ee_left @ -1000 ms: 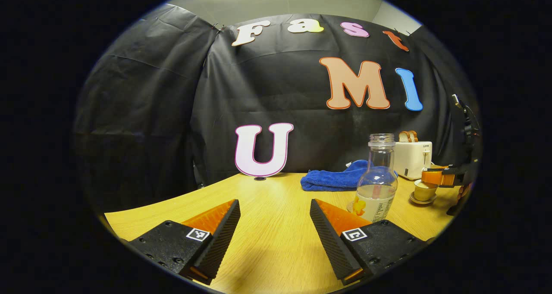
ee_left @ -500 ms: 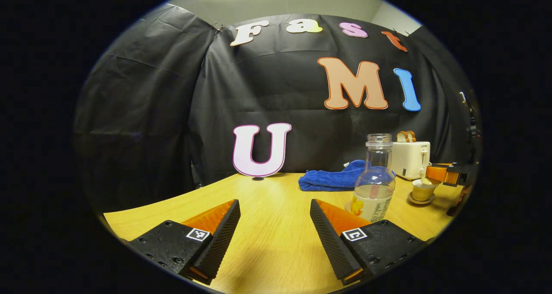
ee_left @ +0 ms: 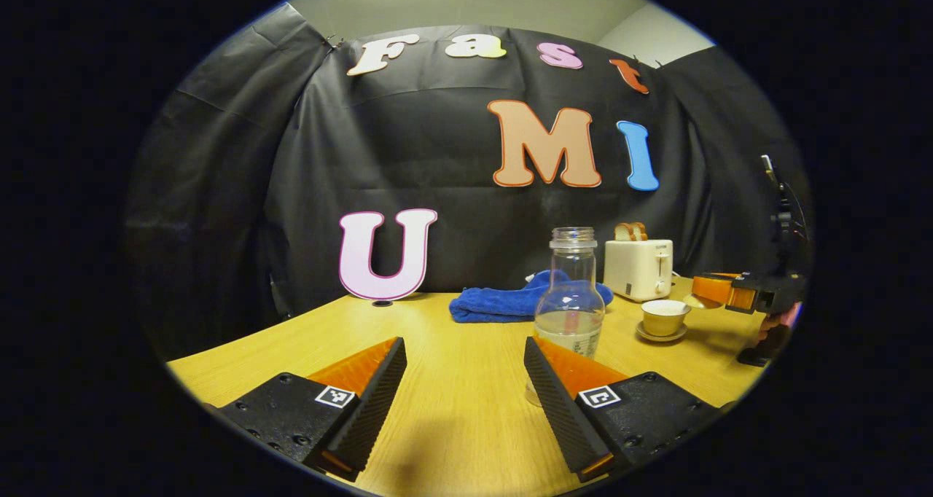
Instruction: Open the teacup lid with one hand, grasp the water bottle and pour water into the teacup with the other hand; after pouring, place the water bottle on the coaster and then close the teacup lid.
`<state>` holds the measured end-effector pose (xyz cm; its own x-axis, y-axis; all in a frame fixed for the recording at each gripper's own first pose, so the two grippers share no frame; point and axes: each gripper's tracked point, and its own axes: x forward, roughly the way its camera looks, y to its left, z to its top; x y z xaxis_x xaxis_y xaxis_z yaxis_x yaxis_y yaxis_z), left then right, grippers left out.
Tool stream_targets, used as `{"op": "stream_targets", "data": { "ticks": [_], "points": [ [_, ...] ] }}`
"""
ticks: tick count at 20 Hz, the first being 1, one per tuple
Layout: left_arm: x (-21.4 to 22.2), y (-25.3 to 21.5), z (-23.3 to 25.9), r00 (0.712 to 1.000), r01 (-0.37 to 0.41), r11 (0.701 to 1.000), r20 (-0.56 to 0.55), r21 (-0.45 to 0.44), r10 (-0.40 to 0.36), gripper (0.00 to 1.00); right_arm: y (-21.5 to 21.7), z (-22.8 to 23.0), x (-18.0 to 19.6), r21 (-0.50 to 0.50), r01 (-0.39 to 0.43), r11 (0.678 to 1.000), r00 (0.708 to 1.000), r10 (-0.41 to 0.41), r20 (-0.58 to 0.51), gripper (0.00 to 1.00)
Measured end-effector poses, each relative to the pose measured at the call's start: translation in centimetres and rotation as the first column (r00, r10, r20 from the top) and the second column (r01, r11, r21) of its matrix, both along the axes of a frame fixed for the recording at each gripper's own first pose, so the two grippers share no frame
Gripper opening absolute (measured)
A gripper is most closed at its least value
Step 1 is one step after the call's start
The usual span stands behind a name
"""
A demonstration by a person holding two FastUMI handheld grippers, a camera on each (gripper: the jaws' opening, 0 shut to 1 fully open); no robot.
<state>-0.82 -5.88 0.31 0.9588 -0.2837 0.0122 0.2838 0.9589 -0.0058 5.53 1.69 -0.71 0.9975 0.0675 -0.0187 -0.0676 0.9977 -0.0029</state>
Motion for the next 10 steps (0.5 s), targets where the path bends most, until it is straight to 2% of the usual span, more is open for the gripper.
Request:
{"op": "stream_targets", "data": {
  "ticks": [3, 10],
  "points": [
    [-0.5, -2.0, 0.0, 0.996, 0.089, 0.996, -0.001, -0.001, -0.089, 0.96, -0.5, 0.1, -0.7, 0.0, 0.014, 1.0, 1.0, -0.014, 0.002, 0.29],
    [-0.9, -5.2, -0.1, 0.977, 0.213, 0.977, -0.011, 0.0, -0.213, 0.95, -2.4, 0.2, -2.8, -0.001, 0.054, 0.999, 0.999, -0.054, 0.006, 0.3]
  ]
}}
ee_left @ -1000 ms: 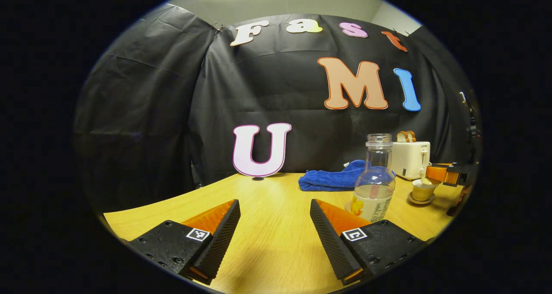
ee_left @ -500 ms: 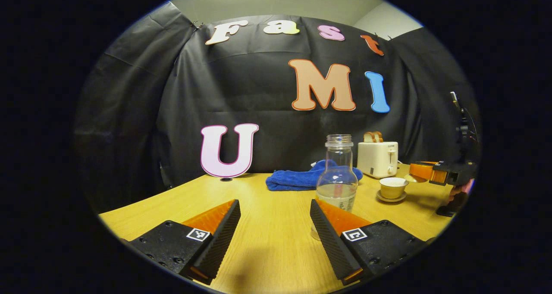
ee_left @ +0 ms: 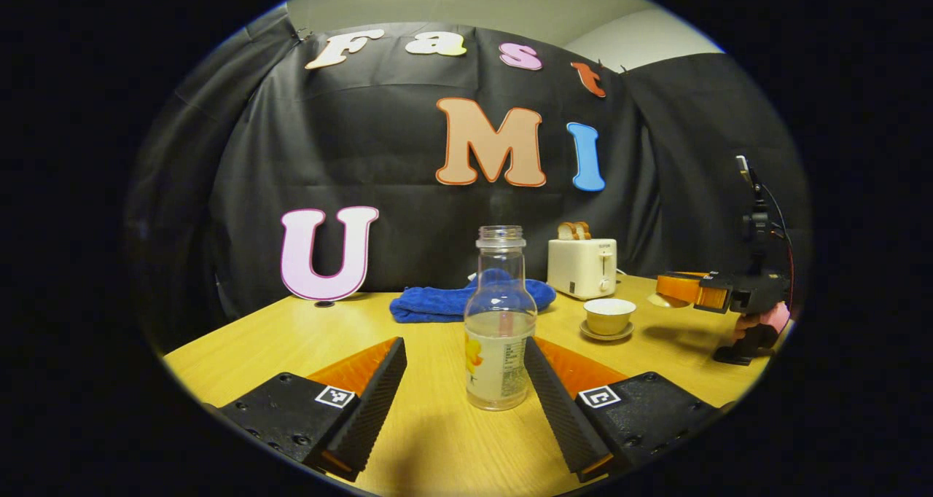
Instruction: Open the teacup lid with one hand, grasp the water bottle and pour water into the teacup with the other hand; after pouring, place the water bottle on the coaster and then close the teacup lid.
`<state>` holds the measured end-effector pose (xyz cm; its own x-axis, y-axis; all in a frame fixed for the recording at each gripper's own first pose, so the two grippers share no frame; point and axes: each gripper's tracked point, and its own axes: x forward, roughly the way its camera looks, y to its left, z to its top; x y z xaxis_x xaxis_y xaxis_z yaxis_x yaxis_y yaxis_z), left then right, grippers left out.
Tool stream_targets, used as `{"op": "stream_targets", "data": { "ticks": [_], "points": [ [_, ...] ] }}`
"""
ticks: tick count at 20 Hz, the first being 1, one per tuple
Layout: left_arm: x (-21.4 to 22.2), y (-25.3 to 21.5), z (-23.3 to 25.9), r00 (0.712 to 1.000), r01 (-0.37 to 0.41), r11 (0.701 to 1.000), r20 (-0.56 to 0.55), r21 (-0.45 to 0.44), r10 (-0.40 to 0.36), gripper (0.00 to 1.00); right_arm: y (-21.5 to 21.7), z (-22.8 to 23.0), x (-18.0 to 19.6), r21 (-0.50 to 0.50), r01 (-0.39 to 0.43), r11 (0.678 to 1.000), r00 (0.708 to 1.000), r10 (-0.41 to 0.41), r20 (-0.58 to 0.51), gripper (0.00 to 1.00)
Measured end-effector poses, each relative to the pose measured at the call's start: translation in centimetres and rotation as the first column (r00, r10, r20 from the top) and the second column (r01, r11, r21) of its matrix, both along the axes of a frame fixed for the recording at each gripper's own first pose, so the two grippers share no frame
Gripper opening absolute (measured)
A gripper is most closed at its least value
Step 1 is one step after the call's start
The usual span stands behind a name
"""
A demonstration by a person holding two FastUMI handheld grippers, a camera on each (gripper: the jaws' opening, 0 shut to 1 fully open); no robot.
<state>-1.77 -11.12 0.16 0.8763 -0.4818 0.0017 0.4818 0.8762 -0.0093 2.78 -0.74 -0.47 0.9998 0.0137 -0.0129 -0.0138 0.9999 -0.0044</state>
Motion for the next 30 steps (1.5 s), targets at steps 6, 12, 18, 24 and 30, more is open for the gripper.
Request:
{"op": "stream_targets", "data": {
  "ticks": [6, 12, 18, 24, 30],
  "points": [
    [1.3, -2.4, -1.3, 0.997, 0.041, 0.999, -0.063, 0.03, -0.039, 0.95, -1.9, 0.2, -1.2, -0.002, 0.041, 0.999, 0.999, -0.041, 0.003, 0.29],
    [3.1, -4.1, -2.5, 0.991, 0.049, 0.997, -0.127, 0.066, -0.041, 0.95, -3.5, 0.3, -2.3, -0.003, 0.056, 0.998, 0.998, -0.056, 0.004, 0.29],
    [4.9, -4.8, -3.5, 0.983, 0.007, 0.995, -0.185, 0.098, 0.012, 0.95, -4.6, 0.5, -3.1, -0.004, 0.07, 0.998, 0.998, -0.07, 0.006, 0.29],
    [5.7, -5.1, -3.4, 0.983, -0.013, 0.995, -0.181, 0.1, 0.031, 0.86, -4.6, 0.3, -3.1, -0.004, 0.067, 0.998, 0.998, -0.067, 0.002, 0.29],
    [6.3, -5.5, -3.5, 0.984, -0.028, 0.993, -0.174, 0.119, 0.049, 0.71, -4.5, 0.3, -3.0, -0.003, 0.06, 0.998, 0.998, -0.06, 0.002, 0.3]
  ]
}}
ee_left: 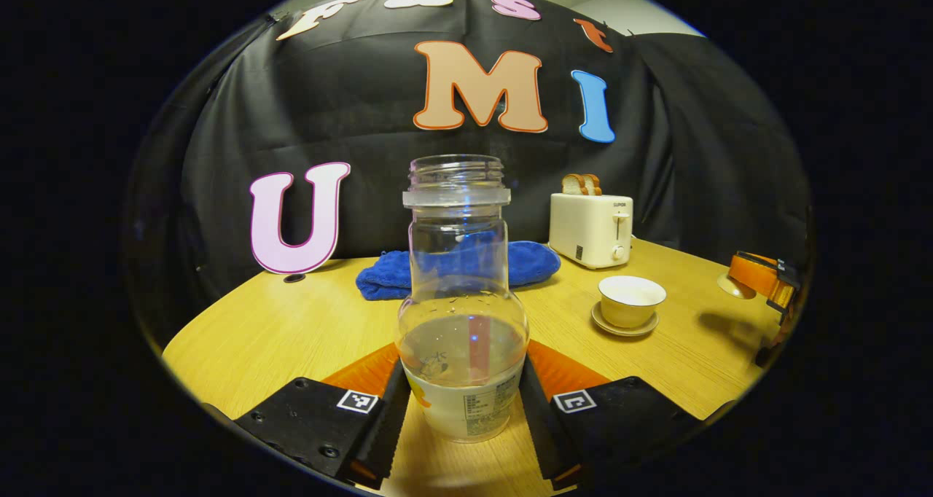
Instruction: Open the teacup lid with one hand, grasp the water bottle and pour water into the teacup with the other hand; after pouring, place the water bottle on the coaster and then close the teacup lid.
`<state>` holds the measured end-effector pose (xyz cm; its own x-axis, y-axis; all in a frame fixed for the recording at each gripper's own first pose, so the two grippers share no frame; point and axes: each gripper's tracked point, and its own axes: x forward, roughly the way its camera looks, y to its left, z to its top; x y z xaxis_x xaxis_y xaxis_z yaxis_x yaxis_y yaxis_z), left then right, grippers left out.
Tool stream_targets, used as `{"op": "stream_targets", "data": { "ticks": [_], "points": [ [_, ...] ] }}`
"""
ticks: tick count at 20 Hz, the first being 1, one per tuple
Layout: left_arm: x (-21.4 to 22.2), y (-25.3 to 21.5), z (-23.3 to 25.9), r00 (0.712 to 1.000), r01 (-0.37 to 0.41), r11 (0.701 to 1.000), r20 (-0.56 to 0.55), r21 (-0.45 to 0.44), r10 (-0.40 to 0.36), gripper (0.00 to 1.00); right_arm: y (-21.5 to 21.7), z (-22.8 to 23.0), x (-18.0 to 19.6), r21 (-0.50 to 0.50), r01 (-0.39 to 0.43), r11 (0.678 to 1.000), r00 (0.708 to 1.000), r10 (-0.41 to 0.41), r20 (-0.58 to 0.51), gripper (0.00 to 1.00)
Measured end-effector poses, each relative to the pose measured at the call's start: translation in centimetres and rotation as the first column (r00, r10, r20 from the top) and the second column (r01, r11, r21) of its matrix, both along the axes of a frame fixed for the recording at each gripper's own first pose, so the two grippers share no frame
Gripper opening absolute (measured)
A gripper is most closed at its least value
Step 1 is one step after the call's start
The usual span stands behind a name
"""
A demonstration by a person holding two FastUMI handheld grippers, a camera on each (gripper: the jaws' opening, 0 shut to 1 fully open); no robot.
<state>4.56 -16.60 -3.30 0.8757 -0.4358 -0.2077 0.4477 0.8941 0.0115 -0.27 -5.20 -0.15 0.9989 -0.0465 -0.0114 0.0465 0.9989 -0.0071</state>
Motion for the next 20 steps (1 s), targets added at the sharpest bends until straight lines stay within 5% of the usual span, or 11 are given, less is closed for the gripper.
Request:
{"op": "stream_targets", "data": {
  "ticks": [6, 10, 13, 20],
  "points": [
    [1.7, -1.8, 0.0, 1.0, -0.006, 0.992, 0.019, 0.127, 0.003, 0.7, 0.0, 0.1, 0.0, 0.0, -0.002, 1.0, 1.0, 0.002, 0.0, 0.29],
    [2.9, -2.8, 0.8, 0.997, -0.013, 0.958, 0.071, 0.288, -0.008, 0.69, -0.9, 0.1, 0.1, -0.001, 0.014, 1.0, 1.0, -0.014, 0.001, 0.29],
    [4.6, -3.2, 2.2, 0.986, -0.046, 0.878, 0.163, 0.477, -0.037, 0.69, -2.0, 0.1, 0.2, -0.002, 0.038, 0.999, 0.999, -0.038, 0.002, 0.3],
    [7.0, -4.8, 3.7, 0.946, -0.071, 0.621, 0.25, 0.781, -0.207, 0.69, -5.1, 0.3, 0.0, -0.004, 0.104, 0.995, 0.995, -0.104, 0.006, 0.29]
  ]
}}
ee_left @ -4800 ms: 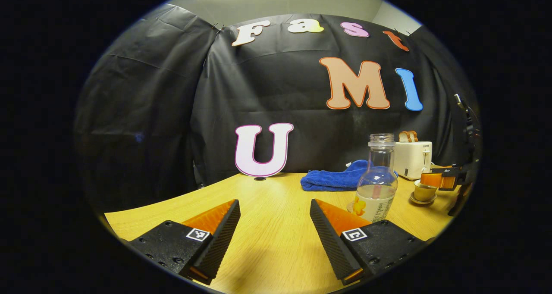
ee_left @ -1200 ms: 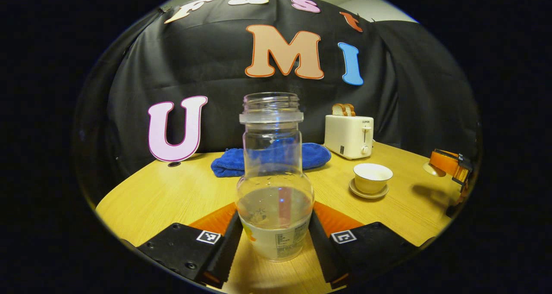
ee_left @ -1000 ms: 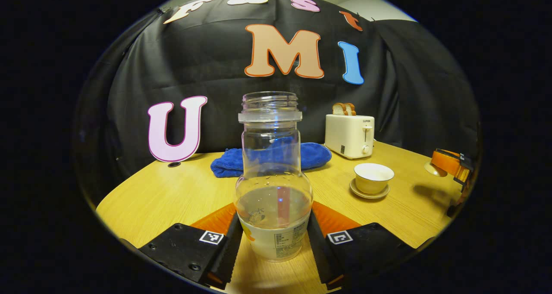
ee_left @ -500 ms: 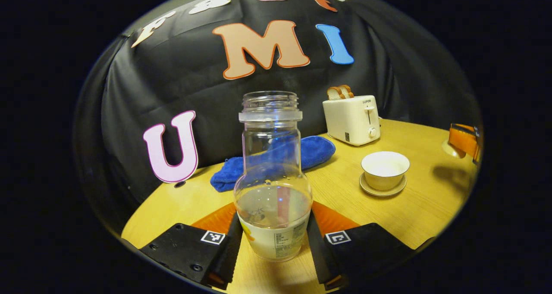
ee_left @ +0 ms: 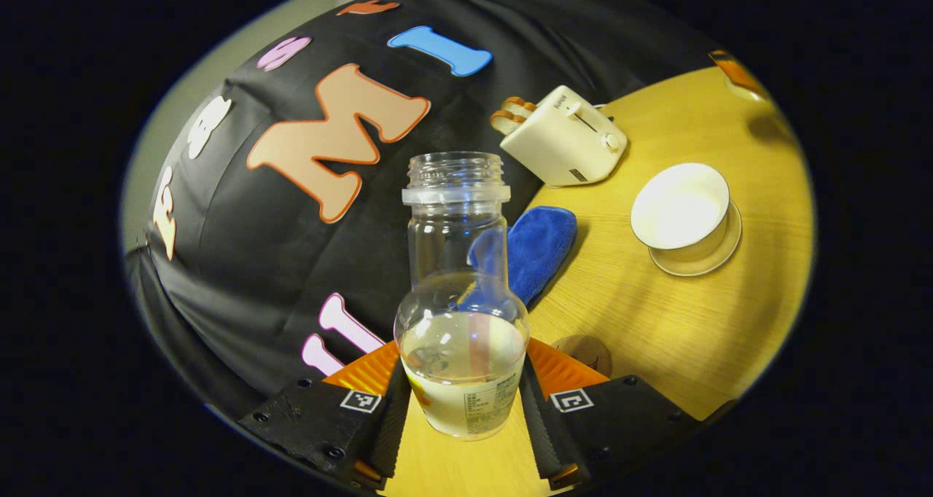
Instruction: Open the teacup lid with one hand, grasp the water bottle and pour water into the teacup with the other hand; after pouring, place the water bottle on the coaster and then close the teacup lid.
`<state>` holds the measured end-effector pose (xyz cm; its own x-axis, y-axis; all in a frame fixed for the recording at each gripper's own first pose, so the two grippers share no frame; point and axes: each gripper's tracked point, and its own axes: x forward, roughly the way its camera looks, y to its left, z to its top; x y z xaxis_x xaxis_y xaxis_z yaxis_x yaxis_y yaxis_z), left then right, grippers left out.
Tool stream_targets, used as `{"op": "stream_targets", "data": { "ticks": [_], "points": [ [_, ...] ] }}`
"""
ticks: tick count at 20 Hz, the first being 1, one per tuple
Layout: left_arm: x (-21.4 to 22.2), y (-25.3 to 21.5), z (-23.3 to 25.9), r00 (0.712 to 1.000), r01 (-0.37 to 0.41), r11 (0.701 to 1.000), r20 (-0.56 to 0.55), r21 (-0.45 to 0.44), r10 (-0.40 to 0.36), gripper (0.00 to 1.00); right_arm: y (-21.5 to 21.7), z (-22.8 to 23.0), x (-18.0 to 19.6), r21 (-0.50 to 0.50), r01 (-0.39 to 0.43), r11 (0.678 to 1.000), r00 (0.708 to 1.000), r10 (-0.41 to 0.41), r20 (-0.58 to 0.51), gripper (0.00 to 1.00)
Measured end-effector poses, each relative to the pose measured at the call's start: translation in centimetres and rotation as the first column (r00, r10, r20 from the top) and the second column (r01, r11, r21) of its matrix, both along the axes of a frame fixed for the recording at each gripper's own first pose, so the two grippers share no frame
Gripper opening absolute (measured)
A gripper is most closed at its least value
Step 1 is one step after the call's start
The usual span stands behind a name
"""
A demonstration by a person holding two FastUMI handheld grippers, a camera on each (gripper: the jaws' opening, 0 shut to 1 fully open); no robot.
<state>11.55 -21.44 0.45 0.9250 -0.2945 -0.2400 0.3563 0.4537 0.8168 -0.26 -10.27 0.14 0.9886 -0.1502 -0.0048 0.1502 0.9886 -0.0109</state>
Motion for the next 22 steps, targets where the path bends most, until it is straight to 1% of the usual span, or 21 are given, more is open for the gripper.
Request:
{"op": "stream_targets", "data": {
  "ticks": [3, 6, 9, 12, 17, 18, 19, 22],
  "points": [
    [0.3, -0.9, -0.5, 0.999, 0.037, 0.988, 0.035, 0.15, -0.042, 0.69, -0.4, -0.1, 0.0, -0.001, 0.007, 1.0, 1.0, -0.007, 0.0, 0.3],
    [-0.2, -1.8, -1.1, 0.995, 0.087, 0.964, 0.031, 0.252, -0.098, 0.69, -0.5, 0.0, -0.1, -0.002, 0.008, 1.0, 1.0, -0.008, 0.002, 0.29],
    [-0.2, -1.9, -1.4, 0.991, 0.102, 0.926, 0.041, 0.363, -0.125, 0.69, -0.4, -0.1, 0.0, -0.001, 0.005, 1.0, 1.0, -0.005, 0.001, 0.3],
    [-0.3, -1.9, -1.6, 0.989, 0.112, 0.879, 0.037, 0.464, -0.145, 0.69, -0.4, 0.0, 0.0, -0.001, 0.004, 1.0, 1.0, -0.004, 0.001, 0.29],
    [-0.4, -2.1, -1.1, 0.982, 0.11, 0.803, 0.059, 0.585, -0.177, 0.69, -0.4, -0.1, 0.0, -0.001, 0.004, 1.0, 1.0, -0.004, 0.001, 0.29],
    [-0.5, -2.1, -1.1, 0.981, 0.108, 0.791, 0.065, 0.603, -0.183, 0.7, -0.4, -0.1, 0.0, -0.001, 0.004, 1.0, 1.0, -0.004, 0.001, 0.29],
    [-0.6, -2.2, -1.0, 0.979, 0.11, 0.78, 0.068, 0.617, -0.192, 0.69, -0.4, -0.1, 0.0, -0.001, 0.004, 1.0, 1.0, -0.004, 0.001, 0.29],
    [-0.6, -2.2, -1.0, 0.976, 0.108, 0.751, 0.072, 0.651, -0.203, 0.69, -0.4, -0.1, 0.0, -0.001, 0.004, 1.0, 1.0, -0.004, 0.001, 0.3]
  ]
}}
